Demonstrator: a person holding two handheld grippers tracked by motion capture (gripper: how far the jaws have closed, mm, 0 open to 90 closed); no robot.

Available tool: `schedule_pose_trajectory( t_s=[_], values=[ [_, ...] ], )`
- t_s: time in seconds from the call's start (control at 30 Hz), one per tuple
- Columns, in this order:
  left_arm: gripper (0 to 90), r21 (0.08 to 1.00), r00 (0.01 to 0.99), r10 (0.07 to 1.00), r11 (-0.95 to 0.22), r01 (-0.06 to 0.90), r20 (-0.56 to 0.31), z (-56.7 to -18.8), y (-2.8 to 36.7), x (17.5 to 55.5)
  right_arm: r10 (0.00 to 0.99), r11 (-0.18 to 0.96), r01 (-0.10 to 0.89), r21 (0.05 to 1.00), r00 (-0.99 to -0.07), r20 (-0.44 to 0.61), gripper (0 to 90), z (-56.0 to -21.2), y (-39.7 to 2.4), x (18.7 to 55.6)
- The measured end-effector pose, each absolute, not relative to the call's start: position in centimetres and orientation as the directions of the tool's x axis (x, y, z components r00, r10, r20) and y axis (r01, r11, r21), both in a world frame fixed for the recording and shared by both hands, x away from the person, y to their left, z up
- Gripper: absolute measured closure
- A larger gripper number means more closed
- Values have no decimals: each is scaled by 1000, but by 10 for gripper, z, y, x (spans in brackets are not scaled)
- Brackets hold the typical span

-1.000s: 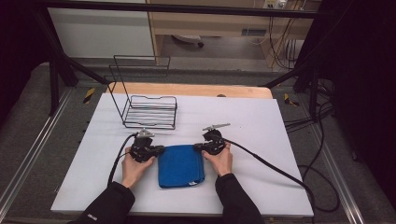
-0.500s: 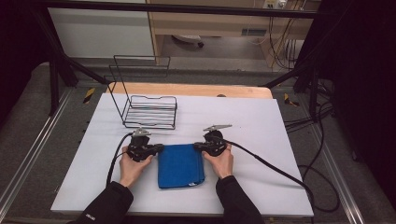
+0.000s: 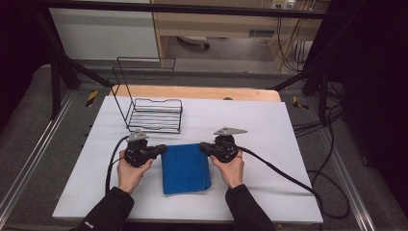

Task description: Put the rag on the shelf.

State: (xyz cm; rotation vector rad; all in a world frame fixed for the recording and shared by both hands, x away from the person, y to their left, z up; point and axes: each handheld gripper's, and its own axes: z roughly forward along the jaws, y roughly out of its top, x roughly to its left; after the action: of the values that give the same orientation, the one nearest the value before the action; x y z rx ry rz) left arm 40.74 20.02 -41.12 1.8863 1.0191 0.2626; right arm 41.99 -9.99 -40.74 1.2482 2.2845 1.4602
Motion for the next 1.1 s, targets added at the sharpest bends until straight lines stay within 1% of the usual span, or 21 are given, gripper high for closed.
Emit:
schedule_pose_trajectory(
  t_s=[0.13, 0.23, 0.33, 0.43, 0.9, 1.0, 1.1],
  values=[
    [861, 839, 640, 742, -208, 503, -200, -402, 202, 401, 701, 165, 533, 830, -655, 281, 837, -402, -101, 416],
    [861, 848, 644, 736, -191, 494, -209, -397, 204, 397, 690, 153, 505, 850, -670, 274, 837, -395, -102, 411],
    [861, 861, 645, 737, -182, 475, -200, -392, 206, 392, 686, 147, 492, 858, -676, 270, 838, -391, -102, 408],
    [861, 874, 647, 741, -182, 451, -180, -386, 208, 387, 678, 146, 451, 881, -694, 243, 838, -381, -99, 403],
    [862, 925, 643, 754, -137, 354, -134, -353, 222, 370, 656, 113, 355, 928, -728, 198, 838, -350, -89, 392],
    [861, 933, 641, 756, -121, 338, -134, -347, 225, 367, 651, 107, 322, 941, -738, 178, 839, -340, -86, 389],
    [861, 941, 637, 760, -106, 322, -132, -341, 228, 365, 649, 99, 310, 946, -740, 174, 838, -335, -84, 388]
  ],
)
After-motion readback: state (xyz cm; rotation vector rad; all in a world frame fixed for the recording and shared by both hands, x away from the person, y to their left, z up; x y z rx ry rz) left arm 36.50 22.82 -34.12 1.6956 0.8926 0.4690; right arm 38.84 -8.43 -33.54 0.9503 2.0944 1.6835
